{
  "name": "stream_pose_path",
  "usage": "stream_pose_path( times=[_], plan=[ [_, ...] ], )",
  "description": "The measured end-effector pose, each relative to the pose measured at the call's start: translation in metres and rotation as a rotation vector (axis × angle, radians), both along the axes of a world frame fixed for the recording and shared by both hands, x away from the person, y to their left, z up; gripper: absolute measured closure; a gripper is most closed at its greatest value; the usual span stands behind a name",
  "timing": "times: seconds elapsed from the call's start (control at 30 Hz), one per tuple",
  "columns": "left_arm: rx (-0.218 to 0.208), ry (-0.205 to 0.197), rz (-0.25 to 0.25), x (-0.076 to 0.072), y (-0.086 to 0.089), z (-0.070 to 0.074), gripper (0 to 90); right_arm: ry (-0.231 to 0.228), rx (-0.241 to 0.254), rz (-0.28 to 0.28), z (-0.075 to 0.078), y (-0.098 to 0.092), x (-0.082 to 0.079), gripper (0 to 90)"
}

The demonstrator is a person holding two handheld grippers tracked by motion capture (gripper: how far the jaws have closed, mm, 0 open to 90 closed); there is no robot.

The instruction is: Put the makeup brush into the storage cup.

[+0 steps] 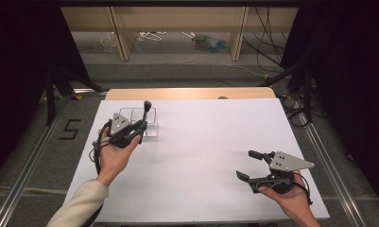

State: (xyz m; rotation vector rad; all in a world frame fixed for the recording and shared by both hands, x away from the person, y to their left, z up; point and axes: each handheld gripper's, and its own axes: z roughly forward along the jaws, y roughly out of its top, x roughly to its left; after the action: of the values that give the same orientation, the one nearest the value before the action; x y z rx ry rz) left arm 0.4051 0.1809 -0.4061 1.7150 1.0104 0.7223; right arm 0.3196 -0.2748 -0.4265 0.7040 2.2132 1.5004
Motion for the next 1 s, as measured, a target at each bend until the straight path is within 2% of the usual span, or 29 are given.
stream_pose_path(
  times=[0.07,0.1,0.2,0.3,1.0],
  plan=[
    [-0.002,0.0,0.002,0.0006,-0.0002,0.0001,78.4,0.0,0.0,0.0,-0.0001,0.0,0.0001,18.3],
    [-0.002,-0.001,0.003,0.0009,-0.0003,0.0002,78.4,-0.008,0.017,0.004,-0.0011,0.001,0.0008,18.3],
    [0.009,-0.005,-0.003,0.0021,0.0002,0.001,78.4,-0.008,0.018,0.005,-0.0011,0.001,0.0008,18.3],
    [-0.004,-0.001,0.003,0.0025,-0.0009,0.0011,78.4,-0.007,0.019,0.004,-0.0011,0.001,0.0008,18.3],
    [-0.006,-0.009,0.01,0.0083,-0.0019,0.0048,78.4,-0.014,0.019,0.006,-0.0011,0.0007,0.0011,18.3]
  ],
)
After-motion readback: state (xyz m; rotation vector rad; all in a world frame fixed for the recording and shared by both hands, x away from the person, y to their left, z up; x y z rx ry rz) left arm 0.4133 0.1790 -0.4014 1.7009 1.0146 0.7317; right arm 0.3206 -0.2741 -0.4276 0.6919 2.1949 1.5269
